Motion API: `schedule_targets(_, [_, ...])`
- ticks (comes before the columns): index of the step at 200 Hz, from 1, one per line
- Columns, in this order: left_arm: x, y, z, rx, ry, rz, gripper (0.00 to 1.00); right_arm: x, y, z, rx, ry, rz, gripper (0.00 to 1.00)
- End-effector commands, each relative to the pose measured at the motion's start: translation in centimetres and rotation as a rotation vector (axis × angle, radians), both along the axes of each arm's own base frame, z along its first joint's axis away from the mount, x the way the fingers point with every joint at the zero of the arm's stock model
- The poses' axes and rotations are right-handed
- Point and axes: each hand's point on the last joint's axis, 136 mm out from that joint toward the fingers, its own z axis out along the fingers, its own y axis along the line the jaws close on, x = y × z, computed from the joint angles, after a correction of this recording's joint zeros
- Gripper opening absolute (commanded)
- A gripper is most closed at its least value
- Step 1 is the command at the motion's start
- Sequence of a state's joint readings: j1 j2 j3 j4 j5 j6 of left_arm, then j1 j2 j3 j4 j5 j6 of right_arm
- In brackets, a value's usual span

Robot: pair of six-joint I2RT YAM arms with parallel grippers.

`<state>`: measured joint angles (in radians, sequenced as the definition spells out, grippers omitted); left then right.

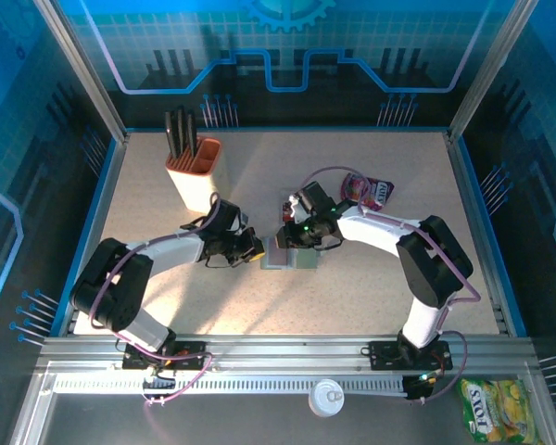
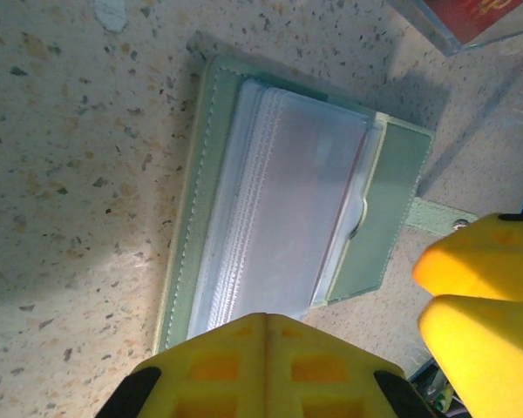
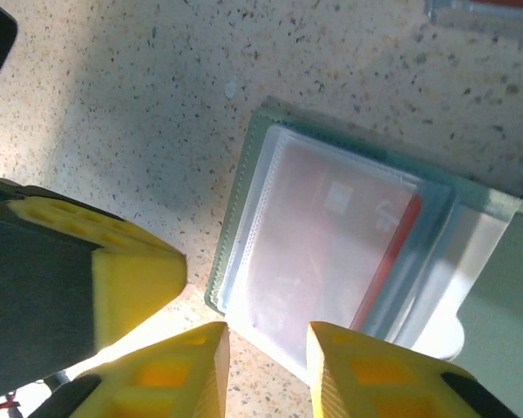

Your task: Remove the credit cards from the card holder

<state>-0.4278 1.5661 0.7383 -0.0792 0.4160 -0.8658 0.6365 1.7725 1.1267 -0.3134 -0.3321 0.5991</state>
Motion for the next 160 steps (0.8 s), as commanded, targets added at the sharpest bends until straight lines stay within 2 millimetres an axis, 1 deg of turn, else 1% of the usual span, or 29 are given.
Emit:
schedule_targets(1, [-0.2, -0.6, -0.5, -0.001, 0.032, -0.018, 0.02, -0.4, 1.2, -0.1, 0.052, 0.078, -0.028, 0.31])
schedule_targets(20, [-0.2, -0.2, -0.9, 0.042, 0.046, -0.019, 0.01, -0.6, 1.2, -0.7, 0.042, 0.104, -0.040, 0.31])
schedule_targets(37, [-0.4, 0.2, -1.5, 0.075, 0.065, -0.019, 0.00, -0.5, 1.2, -1.1, 0.037, 0.114, -0.045, 0.33])
schedule_targets(74, [-0.7, 0.3, -2.6, 0.083, 0.104, -0.021, 0.00, -0.5, 1.4, -1.5, 0.042, 0.133, -0.042, 0.37])
schedule_targets(96, [-0.9, 0.5, -3.1, 0.101, 0.125, -0.020, 0.00, -0.5, 1.4, -1.9, 0.040, 0.134, -0.046, 0.40])
schedule_targets(118, [-1.2, 0.7, -3.6, 0.115, 0.137, -0.020, 0.00, -0.5, 1.4, -2.2, 0.036, 0.135, -0.046, 0.47])
schedule_targets(149, [-1.3, 0.8, -4.2, 0.122, 0.146, -0.024, 0.00, -0.5, 1.5, -2.4, 0.037, 0.143, -0.047, 0.47])
schedule_targets(160, [-1.3, 0.8, -4.2, 0.123, 0.145, -0.025, 0.00, -0.5, 1.5, -2.5, 0.042, 0.144, -0.044, 0.46])
